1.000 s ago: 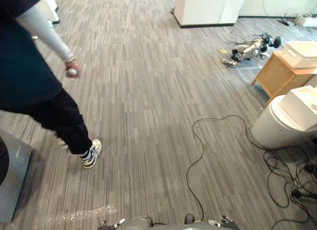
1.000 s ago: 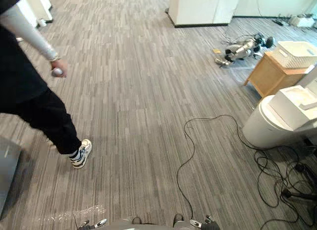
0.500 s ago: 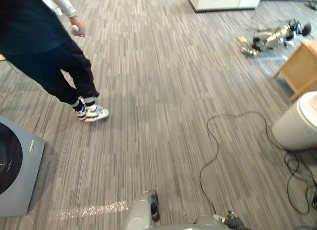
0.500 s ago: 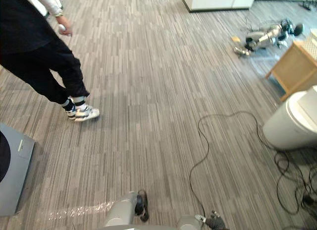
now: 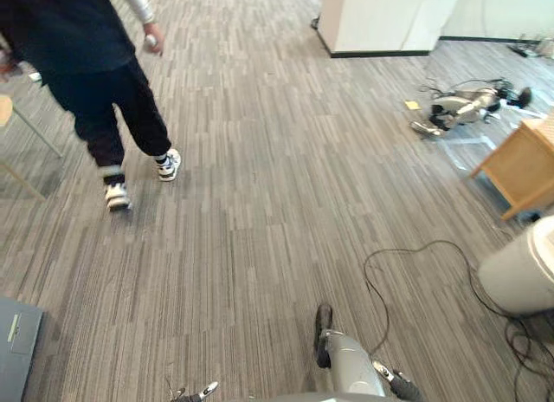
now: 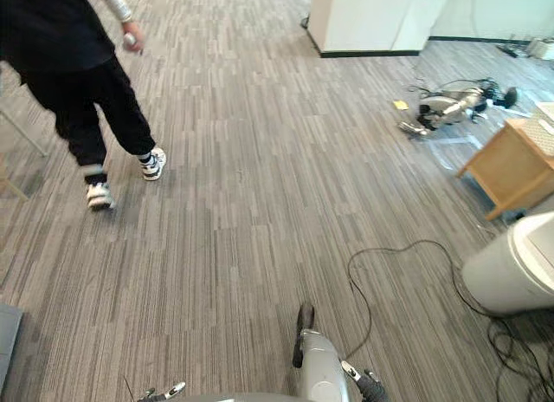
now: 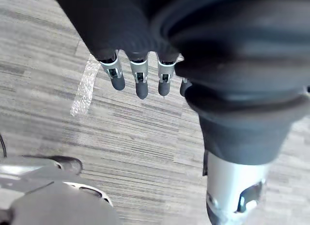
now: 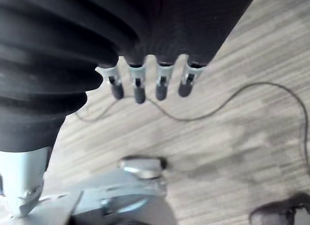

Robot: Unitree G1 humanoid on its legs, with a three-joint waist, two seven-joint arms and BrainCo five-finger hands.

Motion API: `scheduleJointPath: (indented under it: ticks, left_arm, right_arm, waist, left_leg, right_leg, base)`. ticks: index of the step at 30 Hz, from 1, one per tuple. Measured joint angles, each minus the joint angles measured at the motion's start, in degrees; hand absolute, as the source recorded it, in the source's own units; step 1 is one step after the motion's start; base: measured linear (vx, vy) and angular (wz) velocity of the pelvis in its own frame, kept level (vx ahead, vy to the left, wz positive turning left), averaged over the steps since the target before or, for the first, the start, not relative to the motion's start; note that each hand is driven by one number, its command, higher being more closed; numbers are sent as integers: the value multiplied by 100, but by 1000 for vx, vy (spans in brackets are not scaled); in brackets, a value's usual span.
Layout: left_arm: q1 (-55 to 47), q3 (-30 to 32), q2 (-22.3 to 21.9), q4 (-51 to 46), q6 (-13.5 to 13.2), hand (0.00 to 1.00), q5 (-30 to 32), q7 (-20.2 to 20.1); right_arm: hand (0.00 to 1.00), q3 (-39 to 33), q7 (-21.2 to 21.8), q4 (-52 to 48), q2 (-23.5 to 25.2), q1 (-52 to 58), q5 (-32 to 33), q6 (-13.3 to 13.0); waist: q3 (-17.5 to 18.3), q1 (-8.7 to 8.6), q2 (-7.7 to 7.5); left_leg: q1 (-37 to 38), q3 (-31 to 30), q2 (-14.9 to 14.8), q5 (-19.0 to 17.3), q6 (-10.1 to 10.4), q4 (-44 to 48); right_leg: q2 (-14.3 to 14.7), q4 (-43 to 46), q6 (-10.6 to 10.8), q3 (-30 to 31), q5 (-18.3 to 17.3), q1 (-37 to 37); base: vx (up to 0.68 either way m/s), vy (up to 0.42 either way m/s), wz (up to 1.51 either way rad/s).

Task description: Organize washtable

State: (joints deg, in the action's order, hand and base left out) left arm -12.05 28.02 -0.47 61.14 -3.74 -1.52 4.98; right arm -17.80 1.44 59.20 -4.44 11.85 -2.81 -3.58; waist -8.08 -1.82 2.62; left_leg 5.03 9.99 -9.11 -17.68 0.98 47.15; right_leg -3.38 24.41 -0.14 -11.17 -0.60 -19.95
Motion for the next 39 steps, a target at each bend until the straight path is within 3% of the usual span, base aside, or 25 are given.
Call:
scheduleJointPath:
  ticks: [1, 2, 3, 5, 7, 8, 9, 10, 11, 12, 13, 14, 15, 17, 18, 20, 21, 22, 23, 24, 28, 31, 33, 34, 39]
  left_arm:
    - [-47, 129, -115, -15, 6, 0, 0, -1]
    - [-179, 378, -292, -8, 46, 0, -4, -6]
    - [-193, 388, -292, 71, 101, 0, -22, -2]
    - [-136, 348, -224, -5, 91, 0, -15, 1]
    - [-163, 138, -121, -58, 53, 0, -17, 6]
    - [-162, 110, -115, -67, 53, 0, -17, 5]
    - [-140, -10, -86, -92, 49, 0, -17, 6]
    - [-138, -165, -15, -93, 34, 0, -13, 8]
    - [-143, -175, -16, -92, 30, 0, -13, 8]
    - [-164, -315, -31, -71, 28, 0, -14, 18]
    - [-219, -387, 11, -65, 19, 0, -13, 3]
    - [-233, -402, 21, -63, 8, 0, -15, 4]
    - [-222, -522, 103, -53, 6, 0, -16, 6]
    - [-153, -542, 269, 74, 9, 0, -17, -5]
    - [-85, -569, 372, 194, 26, 0, -28, -1]
    - [-53, -615, 422, 246, 66, 0, -55, -1]
    - [-38, -728, 467, 241, 65, 0, -56, -5]
    - [-23, -796, 504, 239, 64, 0, -55, -5]
    - [3, -855, 524, 197, 59, 0, -55, -7]
    - [43, -862, 504, 137, 59, 0, -55, -5]
    - [187, -835, 405, 125, 21, 0, -51, -3]
    - [105, -737, 433, 118, 10, 0, -51, 6]
    - [24, -712, 359, 130, 13, 0, 2, 9]
    - [-11, -711, 243, 130, 7, 0, 12, 8]
    - [-29, -717, 190, 140, 9, 0, 12, 7]
  right_arm:
    - [0, 17, -4, -35, -89, -4, 1, -1]
    - [0, 88, -15, -155, -161, -7, 0, -1]
    - [0, 76, -38, -146, -133, -67, 11, -23]
    - [0, 79, -124, 64, -106, -271, 14, -1]
    - [0, 76, -145, 84, -21, -454, 50, -2]
    - [0, 67, -144, 91, -18, -478, 49, -4]
    - [0, 32, -145, 148, -15, -580, 49, -2]
    - [0, 32, -146, 183, 4, -680, 46, -14]
    - [0, 33, -146, 195, 7, -699, 45, -14]
    - [0, 25, -147, 243, -39, -740, 42, -27]
    - [0, 80, -154, 285, -51, -756, 41, -8]
    - [0, 83, -153, 308, -2, -760, 42, -9]
    - [0, 79, -127, 369, 56, -726, 44, -23]
    - [0, 69, -119, 484, 94, -761, 42, -46]
    - [0, 56, -115, 529, 128, -761, 43, -29]
    - [0, 33, -70, 531, 101, -760, 43, -29]
    - [0, 37, -13, 532, 68, -751, 43, -28]
    - [0, 44, -2, 529, 64, -747, 42, -29]
    - [0, 71, -1, 514, 54, -745, 42, -30]
    - [0, 82, -1, 483, 22, -729, 42, -30]
    - [0, 85, -4, 473, -46, -727, 41, 1]
    - [0, 105, -8, 472, 61, -603, -28, 5]
    - [0, 265, -2, 506, -40, -553, -175, 6]
    - [0, 340, 2, 503, -163, -535, -285, -1]
    - [0, 451, -5, 587, -235, -502, -332, 4]
  waist:
    - [25, 37, 176]
    - [1, 147, 274]
    - [-56, 216, 190]
    - [-129, 316, 15]
    - [-181, 354, -154]
    - [-189, 360, -160]
    - [-197, 424, -166]
    - [-209, 458, -201]
    - [-210, 468, -197]
    - [-203, 434, -101]
    - [-141, 510, -187]
    - [-76, 544, -208]
    - [22, 527, -335]
    - [90, 431, -517]
    - [33, 420, -610]
    - [8, 405, -625]
    - [-28, 403, -565]
    - [-28, 407, -564]
    - [-22, 391, -541]
    - [-5, 381, -471]
    - [17, 261, -345]
    - [105, 310, -520]
    - [228, 336, -358]
    - [344, 329, -177]
    - [341, 277, -117]
  left_leg:
    - [-248, 78, -304, 556, -132, 610]
    - [-471, 412, -836, 2202, -463, 1331]
    - [-874, 446, -1038, 1934, -483, 1986]
    - [-1508, 473, -968, 1116, -231, 2245]
    - [-2149, 671, -680, 661, -50, 1307]
    - [-2205, 706, -645, 626, -21, 1081]
    - [-2384, 779, -483, 599, 20, 11]
    - [-2482, 669, -194, 729, 156, -1617]
    - [-2494, 614, -146, 780, 235, -1949]
    - [-2481, 296, -53, 1183, 339, -2922]
    - [-2440, 227, 78, 1746, 238, -2779]
    - [-2487, 195, 207, 1713, 139, -2564]
    - [-2683, 114, 337, 1430, -214, -2107]
    - [-2741, 163, 537, 982, -424, -1720]
    - [-2526, 295, 649, 725, -546, -1614]
    - [-2003, 376, 723, 407, -705, -1544]
    - [-1556, 397, 754, 304, -723, -1700]
    - [-1304, 414, 782, 300, -718, -1884]
    - [-874, 425, 815, 324, -689, -2306]
    - [-628, 422, 806, 333, -675, -2573]
    - [-376, 223, 800, 275, -564, -2816]
    - [-134, 51, 892, 83, -226, -2815]
    - [3, -75, 691, 1, -77, -2829]
    - [72, -150, 508, -32, -14, -2970]
    - [421, -215, 349, 140, 252, -3465]
  right_leg:
    - [164, -23, -27, -10, -147, 178]
    - [435, -119, -140, 108, -398, 561]
    - [506, -308, -231, 198, -569, 995]
    - [478, -764, -257, 373, -589, 1620]
    - [337, -1372, -259, 512, -591, 2407]
    - [319, -1440, -258, 523, -591, 2490]
    - [249, -1644, -184, 599, -637, 2751]
    - [92, -1776, 20, 680, -974, 3053]
    - [62, -1795, 74, 677, -1063, 3119]
    - [34, -1799, 139, 711, -1361, 3314]
    - [-95, -1686, 75, 869, -1676, 3438]
    - [-187, -1572, -35, 937, -1835, 3434]
    - [-295, -1097, -111, 1055, -1895, 3220]
    - [-525, 306, 183, 1146, -1815, 2670]
    - [-702, 1588, 832, 1295, -1489, 2196]
    - [-808, 3255, 1366, 1260, -1154, 1657]
    - [-868, 3766, 1006, 938, -1239, 1456]
    - [-879, 3797, 866, 775, -1319, 1384]
    - [-864, 3454, 571, 453, -1518, 1257]
    - [-858, 2736, 464, 128, -1654, 1163]
    - [-841, 419, 471, 16, -1486, 860]
    - [-745, -587, 463, 343, 54, 1035]
    - [-609, -695, 480, 223, -70, 1241]
    - [-385, -1069, 434, 95, -41, 1422]
    - [-154, -1613, 322, -43, 77, 1858]
  base:
    - [592, -113, -30]
    - [909, -152, -51]
    - [897, -142, -52]
    - [687, -114, -35]
    - [653, -48, -36]
    - [664, 36, -40]
    - [540, 102, -51]
    - [531, 128, -50]
    - [517, 197, -38]
    - [522, 262, -35]
    - [530, 288, -40]
    - [564, 274, -43]
    - [577, 280, -11]
    - [585, 289, 12]
    - [464, 217, 8]
    - [606, 230, -14]
    - [533, 180, -21]
    - [554, 158, -18]
    - [348, 74, -10]
    - [400, 81, -6]
    - [278, -10, 26]
    - [295, -145, 36]
    - [283, -205, 15]
    - [237, -143, 10]
    - [121, -94, 5]
